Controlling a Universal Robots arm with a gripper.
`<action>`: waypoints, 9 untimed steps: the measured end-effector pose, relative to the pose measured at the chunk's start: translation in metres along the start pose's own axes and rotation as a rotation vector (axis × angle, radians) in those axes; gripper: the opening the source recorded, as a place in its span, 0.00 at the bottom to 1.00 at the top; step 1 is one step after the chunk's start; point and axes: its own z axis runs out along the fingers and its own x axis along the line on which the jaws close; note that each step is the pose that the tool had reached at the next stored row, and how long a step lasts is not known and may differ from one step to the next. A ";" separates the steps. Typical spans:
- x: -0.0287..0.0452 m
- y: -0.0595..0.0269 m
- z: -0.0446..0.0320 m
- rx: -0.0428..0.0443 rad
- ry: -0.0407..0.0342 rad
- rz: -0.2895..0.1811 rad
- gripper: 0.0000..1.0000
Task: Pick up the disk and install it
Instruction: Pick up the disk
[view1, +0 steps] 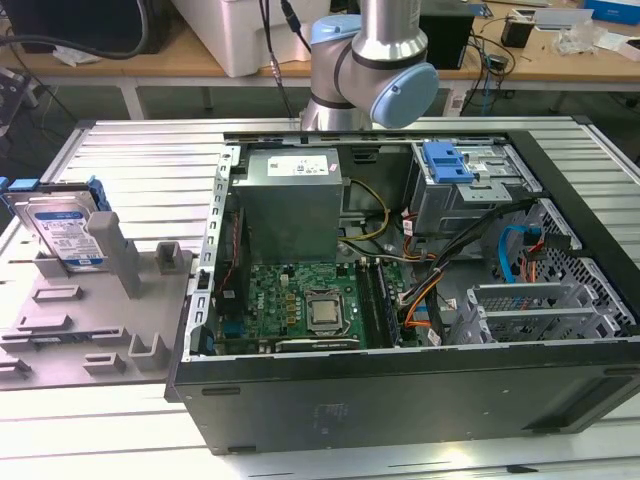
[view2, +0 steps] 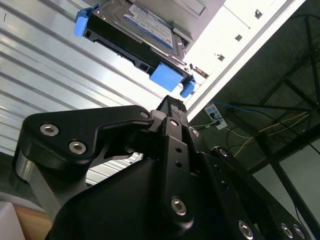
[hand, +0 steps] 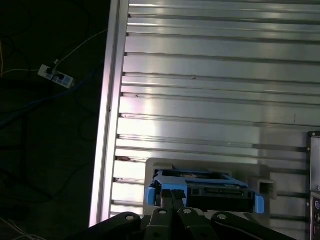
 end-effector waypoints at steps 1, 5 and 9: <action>0.0003 0.0000 0.0000 -0.0001 0.0000 0.000 0.11; 0.0014 0.0001 0.0001 0.0000 0.0000 0.000 0.11; 0.0020 0.0001 0.0001 0.0000 0.0000 0.000 0.11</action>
